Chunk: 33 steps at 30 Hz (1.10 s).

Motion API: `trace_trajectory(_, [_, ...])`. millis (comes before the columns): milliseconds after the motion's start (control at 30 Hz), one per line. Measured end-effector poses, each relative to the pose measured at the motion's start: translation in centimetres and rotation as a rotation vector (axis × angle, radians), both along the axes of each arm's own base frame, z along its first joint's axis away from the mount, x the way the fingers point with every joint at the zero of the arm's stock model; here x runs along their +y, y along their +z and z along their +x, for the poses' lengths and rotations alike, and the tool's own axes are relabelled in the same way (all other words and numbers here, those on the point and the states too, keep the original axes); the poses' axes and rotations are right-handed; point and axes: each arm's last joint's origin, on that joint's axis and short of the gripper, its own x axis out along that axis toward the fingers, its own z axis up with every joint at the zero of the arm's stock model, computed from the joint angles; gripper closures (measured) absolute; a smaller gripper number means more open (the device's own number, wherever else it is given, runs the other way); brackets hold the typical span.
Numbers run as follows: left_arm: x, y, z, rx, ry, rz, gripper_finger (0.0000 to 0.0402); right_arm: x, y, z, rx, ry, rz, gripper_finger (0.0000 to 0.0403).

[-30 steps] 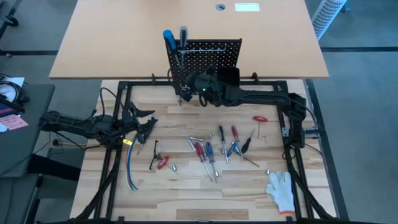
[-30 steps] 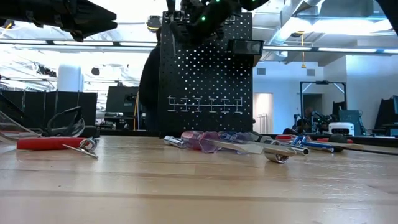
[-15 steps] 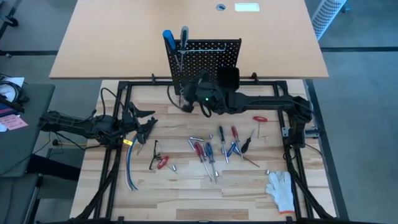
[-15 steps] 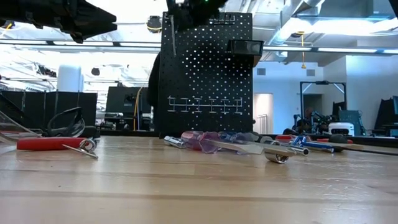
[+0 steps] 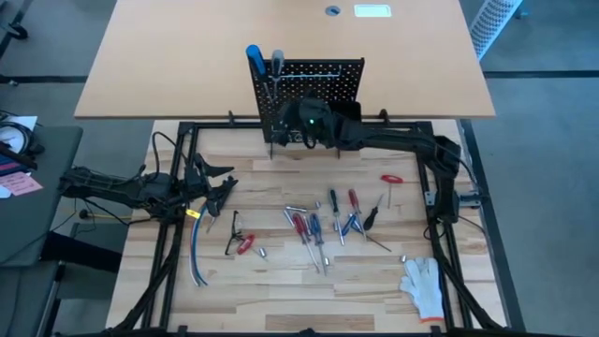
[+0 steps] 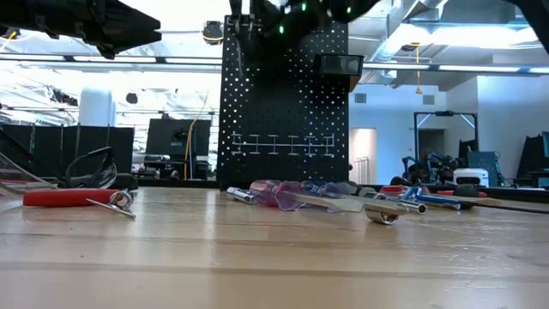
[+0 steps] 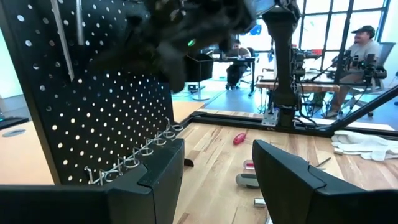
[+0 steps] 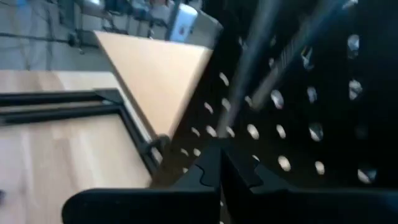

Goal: Hang tools onto peg board
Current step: Hang the gray screwdriver on the pegboard

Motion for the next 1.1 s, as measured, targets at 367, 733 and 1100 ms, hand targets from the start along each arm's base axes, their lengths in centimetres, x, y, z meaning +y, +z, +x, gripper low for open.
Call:
trace_trajectory(367, [0.0, 0.0, 0.0, 0.005, 0.0, 0.0, 0.0217, 1.2, -0.5, 0.4, 0.047, 0.028, 0.002, 0.0397])
trace_trajectory(733, [0.0, -0.3, 0.0, 0.041, 0.001, 0.014, 0.0217, 9.4, -1.5, 0.9, 0.295, 0.134, -0.041, 0.0395])
trace_trajectory(1100, [-0.7, -1.5, 0.3, 0.177, 0.013, 0.06, 0.0217, 20.7, -7.6, -1.6, 0.532, 0.284, 0.128, 0.0396])
